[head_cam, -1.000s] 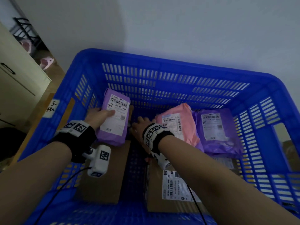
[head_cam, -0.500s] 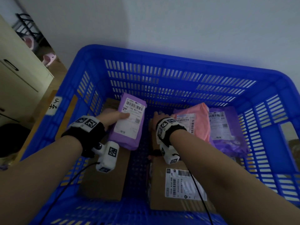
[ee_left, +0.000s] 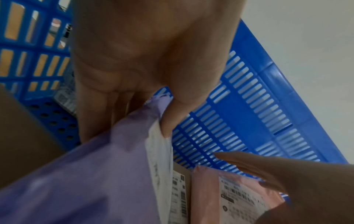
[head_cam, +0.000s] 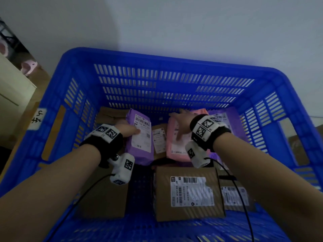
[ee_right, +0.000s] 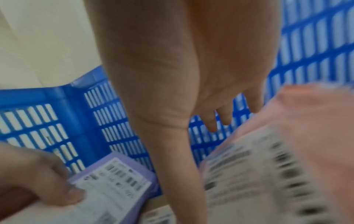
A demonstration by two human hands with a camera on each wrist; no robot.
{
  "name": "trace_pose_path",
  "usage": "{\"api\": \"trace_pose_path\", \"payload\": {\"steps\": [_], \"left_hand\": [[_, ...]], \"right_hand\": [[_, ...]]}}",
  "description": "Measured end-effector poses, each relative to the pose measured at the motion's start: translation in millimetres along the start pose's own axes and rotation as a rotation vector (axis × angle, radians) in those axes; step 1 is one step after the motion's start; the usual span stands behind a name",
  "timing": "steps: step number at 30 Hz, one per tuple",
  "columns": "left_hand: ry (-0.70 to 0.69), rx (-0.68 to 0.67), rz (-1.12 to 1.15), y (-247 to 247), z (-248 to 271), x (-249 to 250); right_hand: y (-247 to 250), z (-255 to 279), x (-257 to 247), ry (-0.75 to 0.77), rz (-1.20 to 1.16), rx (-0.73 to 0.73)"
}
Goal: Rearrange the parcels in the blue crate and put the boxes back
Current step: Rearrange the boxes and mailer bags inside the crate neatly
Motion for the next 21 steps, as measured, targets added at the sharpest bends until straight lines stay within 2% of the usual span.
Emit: {"api": "trace_pose_path", "payload": {"steps": [3, 8, 13, 17, 21], "left_hand": [[0.034, -0.035, 0.032, -10, -5, -4], [0.140, -0.145, 0.205, -36, -2, -16], [0.144, -0.215, 0.292, -52, -5, -15], [0.129, -0.272, 0.329, -65, -5, -8], [0.080, -0.317, 0.318, -79, -11, -1]], "right_hand": [[-7, 2, 24, -0.100, 0.000, 0.000], [-10, 1, 62, -0.250, -0.181, -0.020], [-13, -2, 81, -0.239, -0.270, 0.036], [-7, -3, 90, -0.171, -0.352, 0.175], [-1, -3, 98, -0.108, -0.398, 0.254]]}}
Point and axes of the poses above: each hand's wrist, its own z-axis away from the middle knuckle, its own y-axis out of the back of the hand, x = y × z, the point moved 10 cm from there along -z, towards the middle knuckle, and after that the axes turned 13 degrees about z, right-handed, at the moved point
